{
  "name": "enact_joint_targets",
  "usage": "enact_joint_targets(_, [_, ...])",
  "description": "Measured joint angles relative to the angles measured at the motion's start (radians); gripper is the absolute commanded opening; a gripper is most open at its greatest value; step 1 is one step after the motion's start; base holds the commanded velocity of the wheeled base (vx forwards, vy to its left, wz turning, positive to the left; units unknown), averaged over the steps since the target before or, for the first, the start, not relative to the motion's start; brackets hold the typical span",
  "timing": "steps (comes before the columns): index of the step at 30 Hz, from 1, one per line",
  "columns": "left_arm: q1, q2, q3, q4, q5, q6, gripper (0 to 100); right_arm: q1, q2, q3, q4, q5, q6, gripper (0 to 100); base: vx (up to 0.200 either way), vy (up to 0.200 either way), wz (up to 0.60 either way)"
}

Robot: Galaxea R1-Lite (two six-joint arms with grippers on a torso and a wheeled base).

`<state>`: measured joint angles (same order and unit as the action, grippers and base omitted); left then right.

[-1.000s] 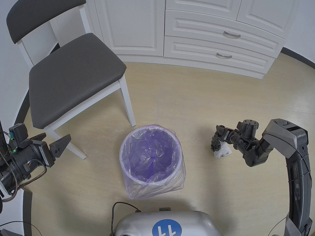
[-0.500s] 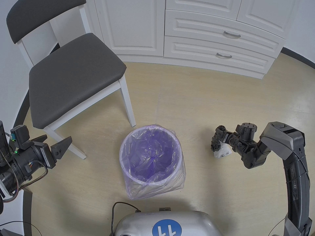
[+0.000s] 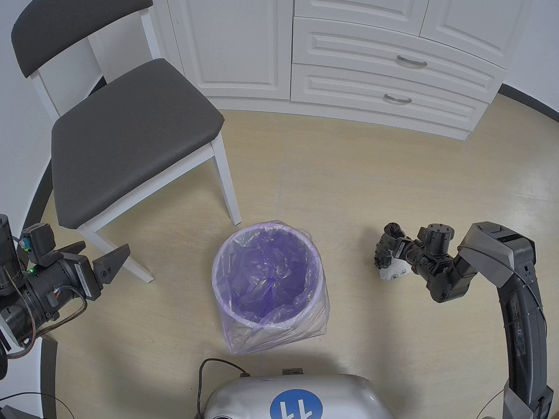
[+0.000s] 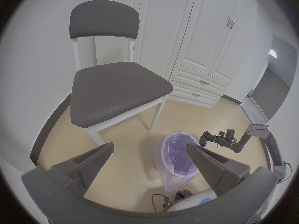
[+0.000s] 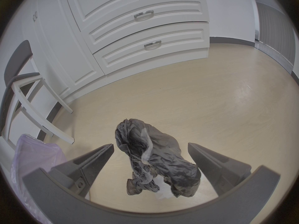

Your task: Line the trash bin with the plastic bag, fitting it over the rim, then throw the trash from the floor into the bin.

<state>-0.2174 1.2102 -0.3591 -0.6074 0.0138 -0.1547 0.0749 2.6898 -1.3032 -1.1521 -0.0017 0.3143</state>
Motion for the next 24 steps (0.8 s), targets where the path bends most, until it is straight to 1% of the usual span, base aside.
enact_joint_targets(8, [0.004,0.002,-0.004,-0.001,0.004,0.001,100,0.000,0.040,-0.038,-0.002,0.002,0.002,100,0.000,0.000,0.00])
enact_joint_targets(13, [0.022,0.001,-0.008,-0.003,0.011,0.009,100,0.003,0.076,-0.085,-0.001,0.002,0.004,100,0.000,0.000,0.00])
enact_joint_targets(19, [0.063,-0.013,-0.013,-0.014,0.043,0.077,100,0.001,0.131,-0.175,0.011,0.006,0.030,100,0.000,0.000,0.00])
enact_joint_targets(24, [0.073,-0.033,-0.010,-0.014,0.045,0.092,100,0.000,0.155,-0.203,0.031,0.009,0.058,100,0.000,0.000,0.00])
